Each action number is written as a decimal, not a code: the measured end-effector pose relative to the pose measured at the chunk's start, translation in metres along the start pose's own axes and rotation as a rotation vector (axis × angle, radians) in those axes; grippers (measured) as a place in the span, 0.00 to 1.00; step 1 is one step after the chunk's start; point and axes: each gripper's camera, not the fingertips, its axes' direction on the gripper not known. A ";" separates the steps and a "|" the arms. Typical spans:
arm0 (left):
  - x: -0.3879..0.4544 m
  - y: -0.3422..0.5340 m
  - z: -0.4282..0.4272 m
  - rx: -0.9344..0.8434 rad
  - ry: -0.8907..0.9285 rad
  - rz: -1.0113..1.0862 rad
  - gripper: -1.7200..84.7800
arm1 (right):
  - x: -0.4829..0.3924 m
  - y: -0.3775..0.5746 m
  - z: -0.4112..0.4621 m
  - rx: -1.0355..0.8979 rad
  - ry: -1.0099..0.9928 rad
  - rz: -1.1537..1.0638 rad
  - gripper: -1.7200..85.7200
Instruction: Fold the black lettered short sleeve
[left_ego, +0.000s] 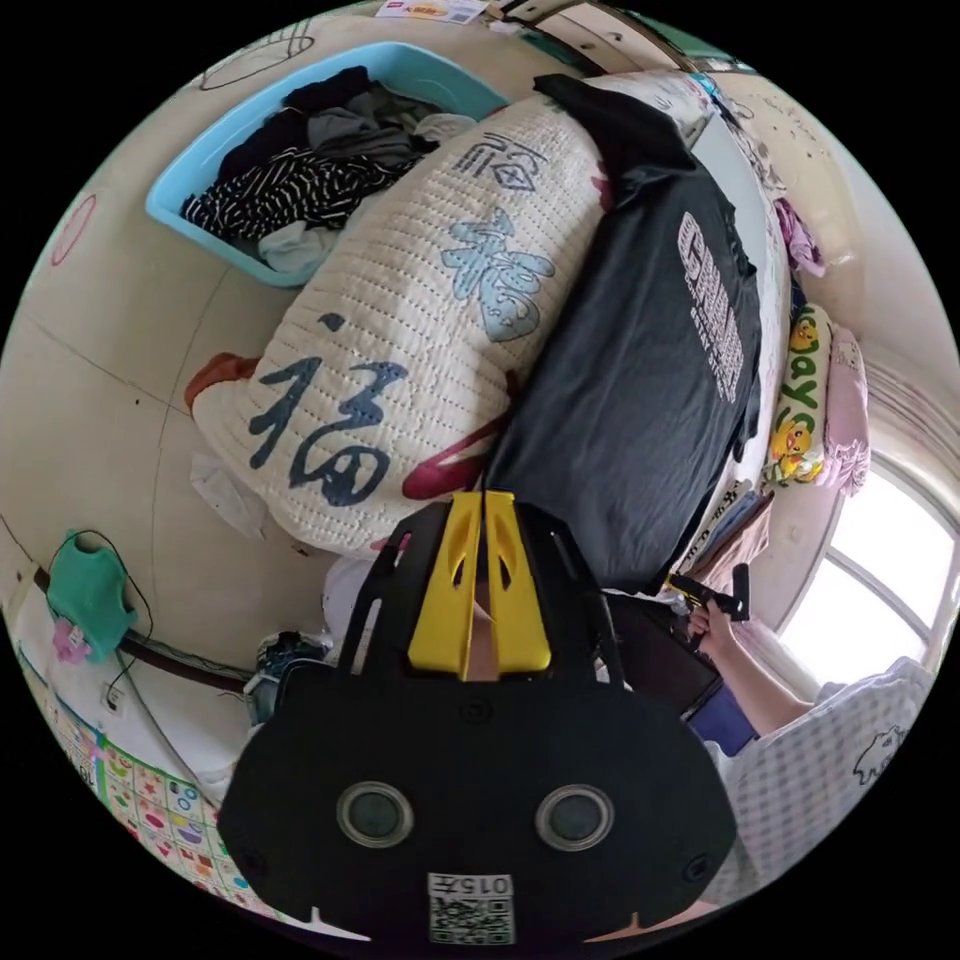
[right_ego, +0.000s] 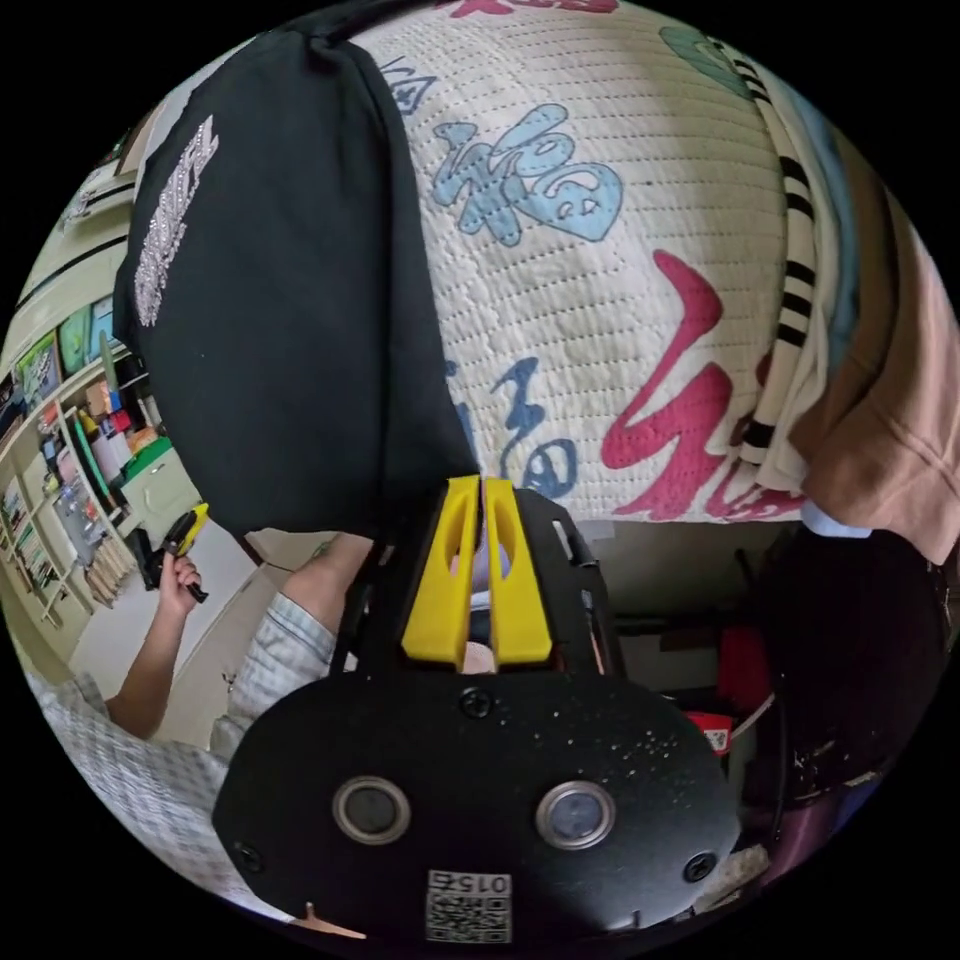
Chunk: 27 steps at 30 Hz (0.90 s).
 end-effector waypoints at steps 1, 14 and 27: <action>0.001 0.002 -0.005 0.007 -0.020 0.022 0.02 | 0.004 0.005 -0.004 -0.008 0.053 -0.014 0.03; 0.000 0.022 0.003 -0.083 -0.155 0.116 0.07 | -0.018 0.021 -0.026 -0.021 0.032 -0.100 0.12; -0.039 0.031 -0.011 -0.048 -0.151 0.085 0.01 | 0.050 0.087 -0.113 -0.020 -0.092 0.015 0.06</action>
